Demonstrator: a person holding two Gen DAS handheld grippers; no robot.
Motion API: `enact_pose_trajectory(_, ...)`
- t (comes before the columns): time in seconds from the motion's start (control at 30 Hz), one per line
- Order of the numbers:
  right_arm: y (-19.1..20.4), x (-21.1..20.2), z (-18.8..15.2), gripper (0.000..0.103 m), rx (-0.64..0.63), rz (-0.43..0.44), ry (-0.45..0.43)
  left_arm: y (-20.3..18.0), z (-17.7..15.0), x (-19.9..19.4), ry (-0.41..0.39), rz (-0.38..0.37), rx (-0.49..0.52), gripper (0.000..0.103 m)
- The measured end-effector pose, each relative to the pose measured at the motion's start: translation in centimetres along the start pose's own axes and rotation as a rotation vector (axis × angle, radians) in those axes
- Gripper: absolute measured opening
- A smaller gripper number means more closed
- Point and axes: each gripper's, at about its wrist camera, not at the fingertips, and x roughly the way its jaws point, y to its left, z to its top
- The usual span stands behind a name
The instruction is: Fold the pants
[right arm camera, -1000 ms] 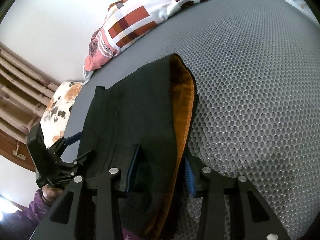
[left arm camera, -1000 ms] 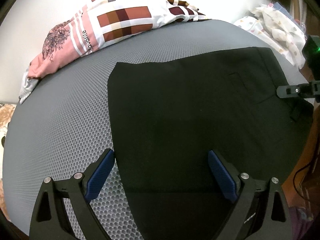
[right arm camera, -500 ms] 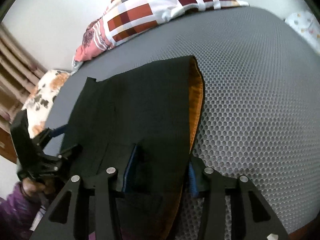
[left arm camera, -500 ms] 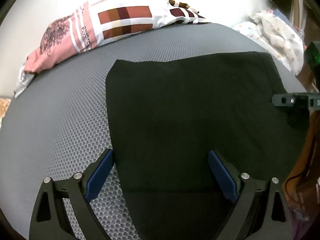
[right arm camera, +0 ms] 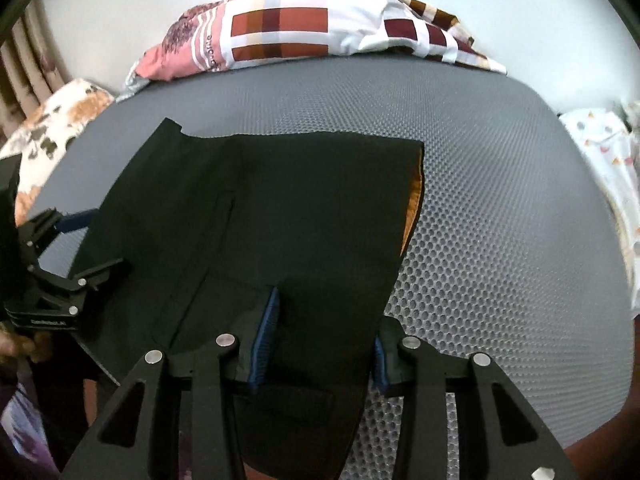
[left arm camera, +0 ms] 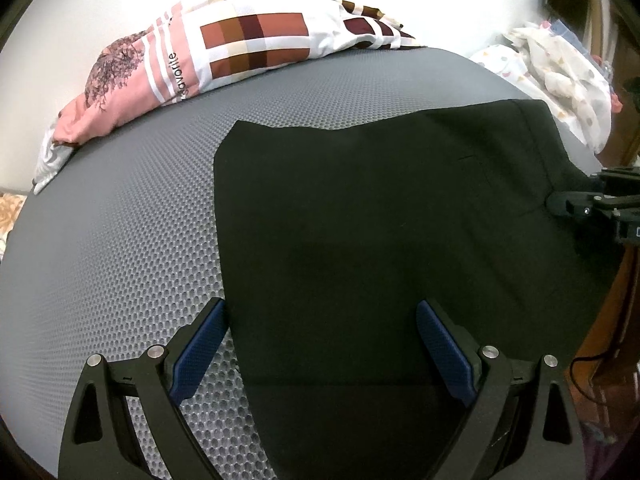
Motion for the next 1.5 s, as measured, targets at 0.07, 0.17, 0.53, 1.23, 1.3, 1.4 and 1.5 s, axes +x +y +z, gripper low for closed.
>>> enact_pose_trajectory(0.07, 0.4, 0.0, 0.3, 0.036, -0.018, -0.022, -0.001, 0.0, 0.0, 0.0, 0.0, 0.0, -0.003, 0.095)
enact_pose_trajectory(0.17, 0.8, -0.1, 0.2, 0.036, -0.036, -0.043, -0.007, 0.1, 0.0, 0.0, -0.001, 0.001, -0.007, 0.096)
enact_pose_trajectory(0.53, 1.4, -0.2, 0.4, 0.036, -0.056, -0.079, -0.006, 0.3, -0.1, 0.0, -0.006, -0.004, -0.01, 0.096)
enact_pose_trajectory(1.23, 2.5, -0.5, 0.6, 0.036, -0.1, -0.135, -0.005, 0.6, 0.0, 0.3, -0.004, -0.026, -0.021, 0.096)
enact_pose_trajectory(1.3, 2.6, -0.5, 0.6, 0.036, -0.103, -0.137, -0.005, 0.8, 0.0, 0.4, 0.0, -0.037, -0.029, 0.096)
enact_pose_trajectory(1.4, 2.6, -0.4, 0.7, 0.036, -0.105, -0.139, -0.003, 1.0, 0.0, 0.4, 0.006, -0.053, -0.039, 0.096)
enact_pose_trajectory(1.5, 2.6, -0.3, 0.8, 0.036, -0.109, -0.142, -0.001, 1.3, 0.1, 0.7, 0.024, -0.085, -0.055, 0.096)
